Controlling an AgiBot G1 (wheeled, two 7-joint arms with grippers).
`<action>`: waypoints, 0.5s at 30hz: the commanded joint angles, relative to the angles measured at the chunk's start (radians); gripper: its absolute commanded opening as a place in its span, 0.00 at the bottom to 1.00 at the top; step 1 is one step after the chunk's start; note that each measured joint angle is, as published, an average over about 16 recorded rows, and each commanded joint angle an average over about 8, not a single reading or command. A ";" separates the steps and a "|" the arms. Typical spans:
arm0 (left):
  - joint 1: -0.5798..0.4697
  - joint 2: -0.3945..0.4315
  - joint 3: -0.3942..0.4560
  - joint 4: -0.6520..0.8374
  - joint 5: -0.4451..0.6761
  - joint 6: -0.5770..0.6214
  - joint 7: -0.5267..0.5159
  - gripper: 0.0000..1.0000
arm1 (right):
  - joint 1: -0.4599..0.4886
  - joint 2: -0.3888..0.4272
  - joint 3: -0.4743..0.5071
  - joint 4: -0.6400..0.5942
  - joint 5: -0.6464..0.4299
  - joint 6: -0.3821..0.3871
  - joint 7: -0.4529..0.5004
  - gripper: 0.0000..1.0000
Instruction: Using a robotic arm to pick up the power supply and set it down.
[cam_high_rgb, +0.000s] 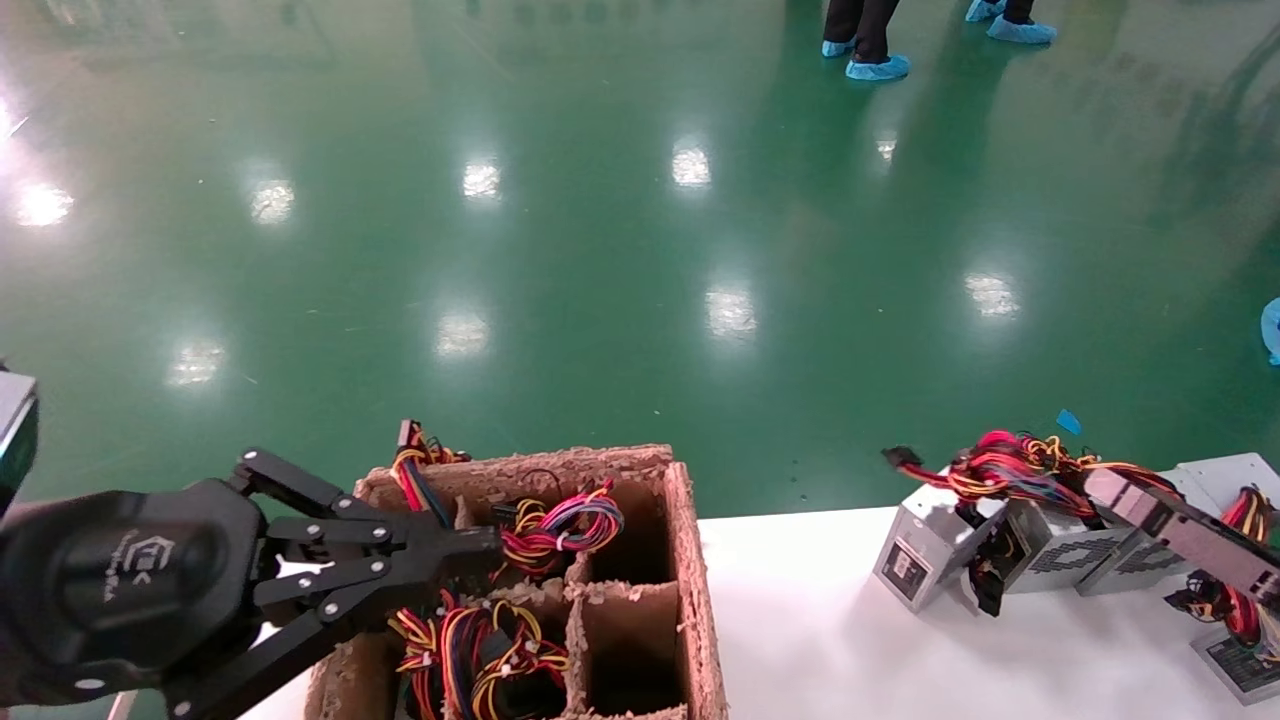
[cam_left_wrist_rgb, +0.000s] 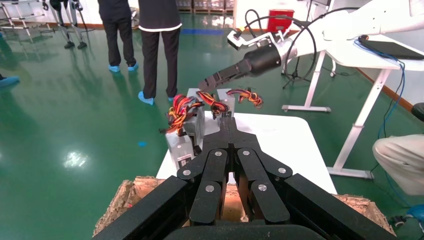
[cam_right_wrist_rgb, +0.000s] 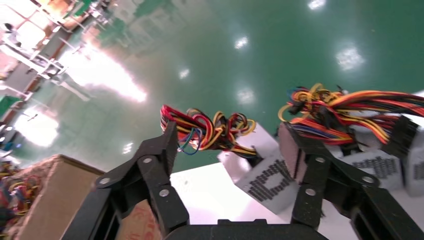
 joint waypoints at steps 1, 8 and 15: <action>0.000 0.000 0.000 0.000 0.000 0.000 0.000 0.00 | -0.002 -0.005 0.011 0.000 0.004 -0.013 -0.011 1.00; 0.000 0.000 0.000 0.000 0.000 0.000 0.000 0.00 | 0.007 -0.032 0.027 -0.006 0.018 -0.049 -0.034 1.00; 0.000 0.000 0.000 0.000 0.000 0.000 0.000 0.00 | 0.018 -0.050 0.044 -0.010 0.028 -0.089 -0.064 1.00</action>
